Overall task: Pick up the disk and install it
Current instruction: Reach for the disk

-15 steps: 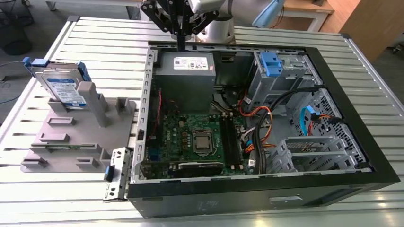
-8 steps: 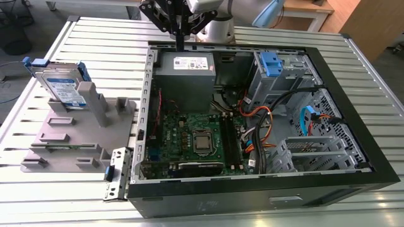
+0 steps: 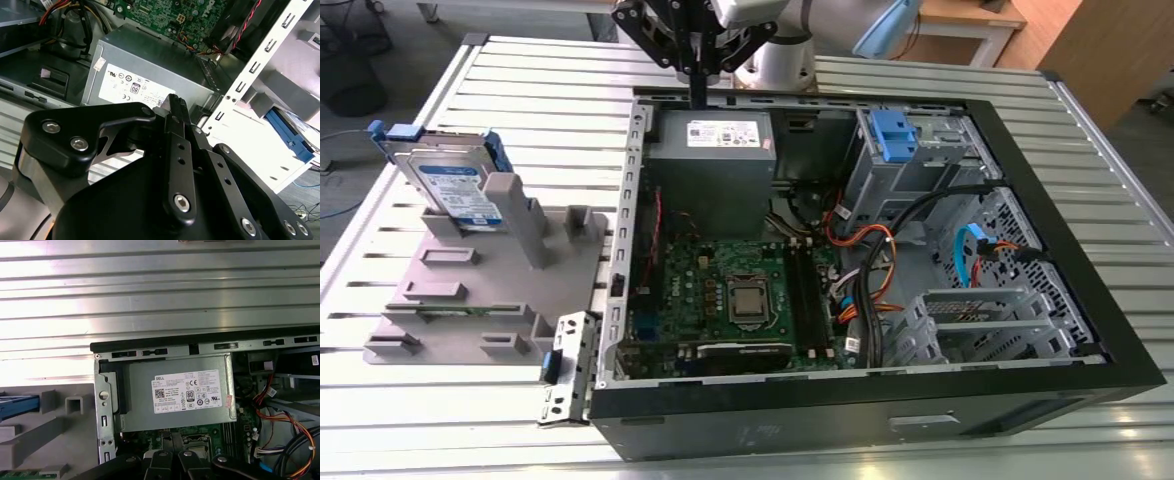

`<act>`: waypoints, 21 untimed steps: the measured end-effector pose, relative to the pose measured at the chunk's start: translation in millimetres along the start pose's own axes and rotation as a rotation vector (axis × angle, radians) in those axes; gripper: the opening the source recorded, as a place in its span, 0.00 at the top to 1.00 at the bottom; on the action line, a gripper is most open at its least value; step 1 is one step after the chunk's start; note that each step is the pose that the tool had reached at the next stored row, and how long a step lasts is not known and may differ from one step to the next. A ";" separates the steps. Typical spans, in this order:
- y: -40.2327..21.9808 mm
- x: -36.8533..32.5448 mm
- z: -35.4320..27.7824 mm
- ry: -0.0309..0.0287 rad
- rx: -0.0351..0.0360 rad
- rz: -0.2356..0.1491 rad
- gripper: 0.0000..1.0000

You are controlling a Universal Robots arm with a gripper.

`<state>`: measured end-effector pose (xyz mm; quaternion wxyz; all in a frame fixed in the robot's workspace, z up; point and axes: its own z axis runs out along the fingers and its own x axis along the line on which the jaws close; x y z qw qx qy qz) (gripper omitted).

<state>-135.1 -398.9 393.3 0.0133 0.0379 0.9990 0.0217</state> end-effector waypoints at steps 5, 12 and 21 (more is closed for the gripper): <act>-0.1 1.5 0.0 0.0000 -0.0001 0.000 0.89; -0.6 8.0 -0.1 0.0000 0.0001 0.000 0.89; -1.4 18.3 -0.1 -0.0001 -0.0001 0.000 0.89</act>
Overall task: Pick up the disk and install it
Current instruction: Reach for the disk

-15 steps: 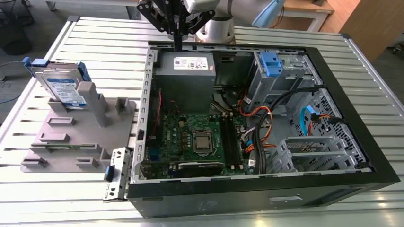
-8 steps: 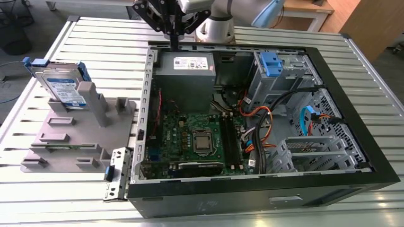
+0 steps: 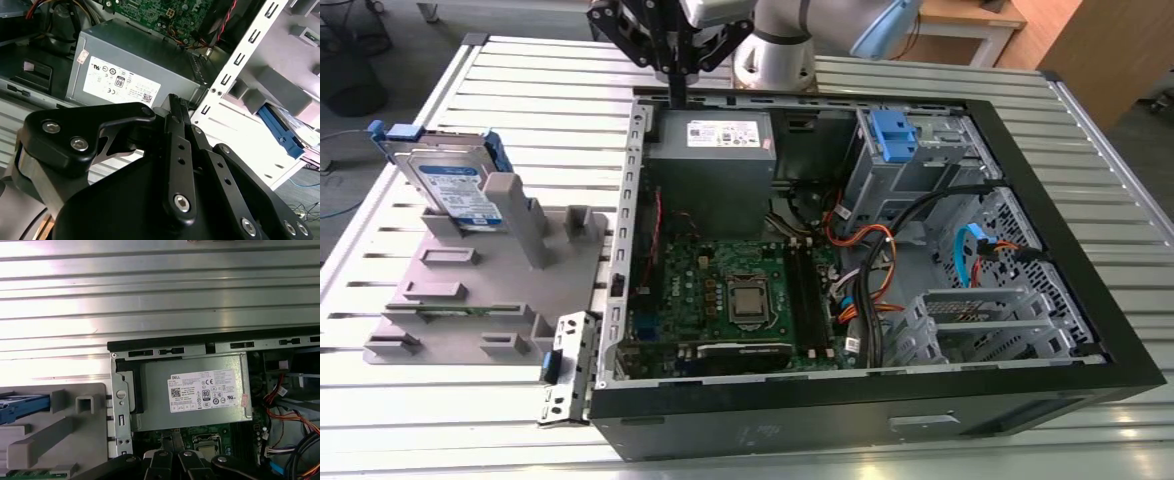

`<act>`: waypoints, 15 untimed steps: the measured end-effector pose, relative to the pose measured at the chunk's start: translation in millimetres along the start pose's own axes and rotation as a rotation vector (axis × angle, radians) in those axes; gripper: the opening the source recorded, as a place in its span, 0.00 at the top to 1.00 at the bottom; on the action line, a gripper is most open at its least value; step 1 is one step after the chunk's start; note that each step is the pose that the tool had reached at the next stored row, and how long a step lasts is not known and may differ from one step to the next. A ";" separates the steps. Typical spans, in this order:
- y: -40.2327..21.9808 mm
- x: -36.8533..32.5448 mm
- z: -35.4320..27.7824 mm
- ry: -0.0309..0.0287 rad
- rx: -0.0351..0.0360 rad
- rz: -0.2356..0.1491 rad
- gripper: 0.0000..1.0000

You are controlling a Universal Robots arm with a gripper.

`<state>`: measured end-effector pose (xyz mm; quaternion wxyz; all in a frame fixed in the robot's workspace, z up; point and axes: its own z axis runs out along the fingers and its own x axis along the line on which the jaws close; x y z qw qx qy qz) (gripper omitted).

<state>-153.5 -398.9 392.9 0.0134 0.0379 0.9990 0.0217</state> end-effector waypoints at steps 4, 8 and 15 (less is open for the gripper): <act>-0.1 2.2 -0.1 0.0001 0.0001 0.000 0.89; -0.3 4.4 -0.2 0.0001 0.0000 0.000 0.89; -0.5 7.1 -0.2 0.0000 -0.0001 0.000 0.89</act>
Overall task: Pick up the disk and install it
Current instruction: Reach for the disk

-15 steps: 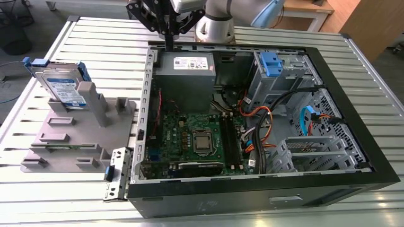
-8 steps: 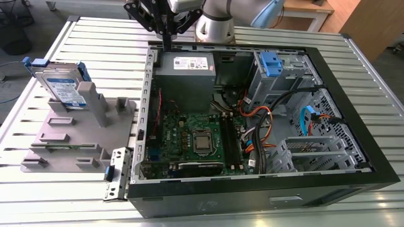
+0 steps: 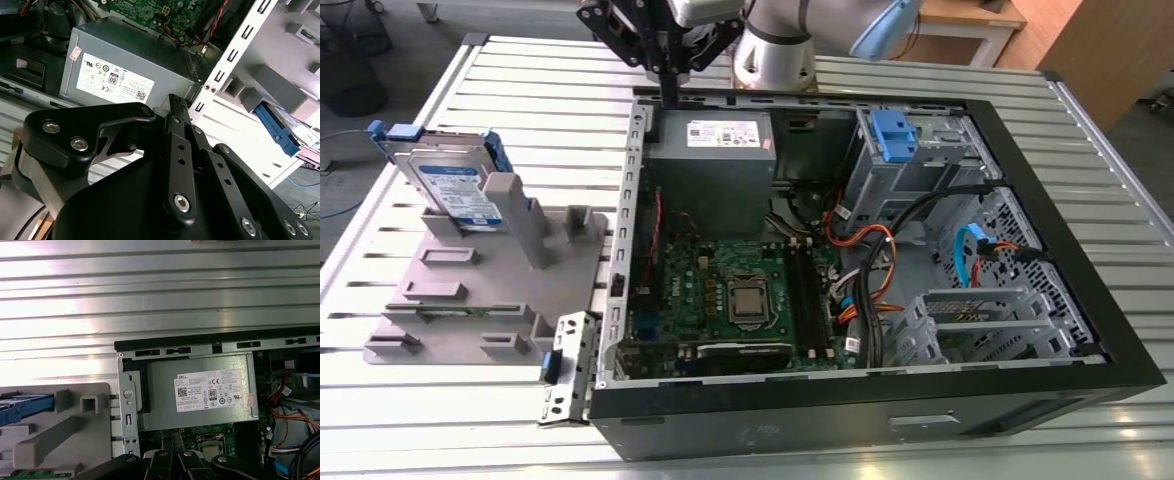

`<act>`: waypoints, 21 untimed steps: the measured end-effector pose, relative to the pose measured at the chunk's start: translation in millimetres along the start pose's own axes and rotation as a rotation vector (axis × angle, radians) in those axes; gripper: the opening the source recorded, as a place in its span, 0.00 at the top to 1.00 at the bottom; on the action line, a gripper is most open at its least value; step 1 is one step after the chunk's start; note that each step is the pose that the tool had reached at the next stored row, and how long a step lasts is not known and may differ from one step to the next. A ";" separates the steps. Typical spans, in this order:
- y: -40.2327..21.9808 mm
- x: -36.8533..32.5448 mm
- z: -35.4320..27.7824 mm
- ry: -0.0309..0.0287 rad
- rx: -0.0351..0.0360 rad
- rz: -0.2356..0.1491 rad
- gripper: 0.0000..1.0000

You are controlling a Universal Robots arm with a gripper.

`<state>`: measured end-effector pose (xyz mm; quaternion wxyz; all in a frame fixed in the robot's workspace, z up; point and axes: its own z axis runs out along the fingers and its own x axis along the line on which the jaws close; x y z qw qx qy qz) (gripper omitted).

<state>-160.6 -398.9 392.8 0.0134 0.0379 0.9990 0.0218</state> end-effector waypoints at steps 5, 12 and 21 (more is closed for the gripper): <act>-0.1 1.0 -0.1 0.0002 -0.0006 0.000 0.89; -0.2 3.1 -0.1 0.0001 -0.0011 0.000 0.89; -0.4 4.9 -0.2 0.0002 -0.0011 0.000 0.89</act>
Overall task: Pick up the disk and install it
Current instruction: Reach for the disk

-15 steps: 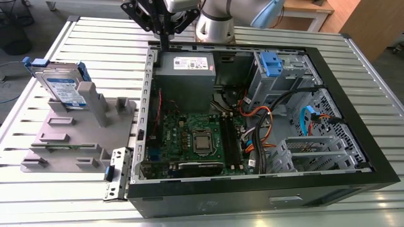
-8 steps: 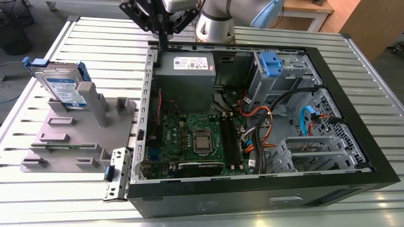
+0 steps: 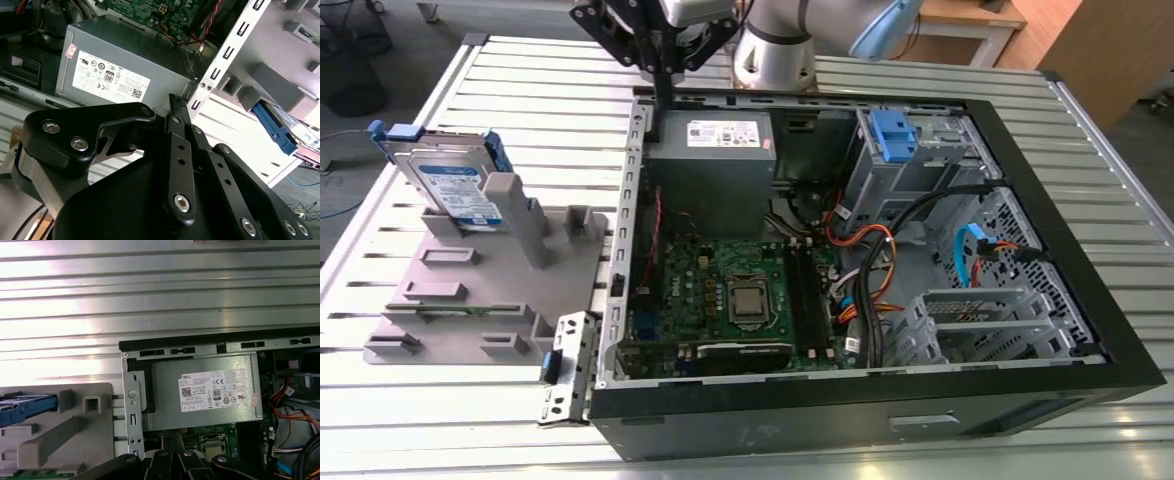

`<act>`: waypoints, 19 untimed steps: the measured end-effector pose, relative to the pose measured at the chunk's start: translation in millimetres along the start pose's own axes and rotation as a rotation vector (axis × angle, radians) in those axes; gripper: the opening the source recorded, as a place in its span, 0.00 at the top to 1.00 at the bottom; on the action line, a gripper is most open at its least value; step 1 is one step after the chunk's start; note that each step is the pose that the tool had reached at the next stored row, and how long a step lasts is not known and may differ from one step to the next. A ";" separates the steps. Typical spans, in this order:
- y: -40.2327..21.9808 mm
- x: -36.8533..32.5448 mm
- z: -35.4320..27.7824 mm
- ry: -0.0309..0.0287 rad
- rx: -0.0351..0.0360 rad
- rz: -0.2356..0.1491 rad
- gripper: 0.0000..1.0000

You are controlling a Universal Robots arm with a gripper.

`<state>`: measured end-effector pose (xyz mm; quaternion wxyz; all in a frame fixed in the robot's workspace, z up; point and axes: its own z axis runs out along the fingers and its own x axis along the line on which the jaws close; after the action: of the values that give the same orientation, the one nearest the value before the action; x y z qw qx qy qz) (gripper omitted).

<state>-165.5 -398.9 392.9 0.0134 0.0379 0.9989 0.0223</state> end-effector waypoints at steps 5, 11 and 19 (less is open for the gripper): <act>-0.1 1.0 0.0 0.0000 0.0000 0.000 0.89; -0.3 3.0 -0.1 0.0000 0.0000 0.000 0.89; -0.5 6.8 -0.1 0.0001 0.0002 0.000 0.89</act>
<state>-172.4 -398.9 392.8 0.0133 0.0378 0.9989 0.0222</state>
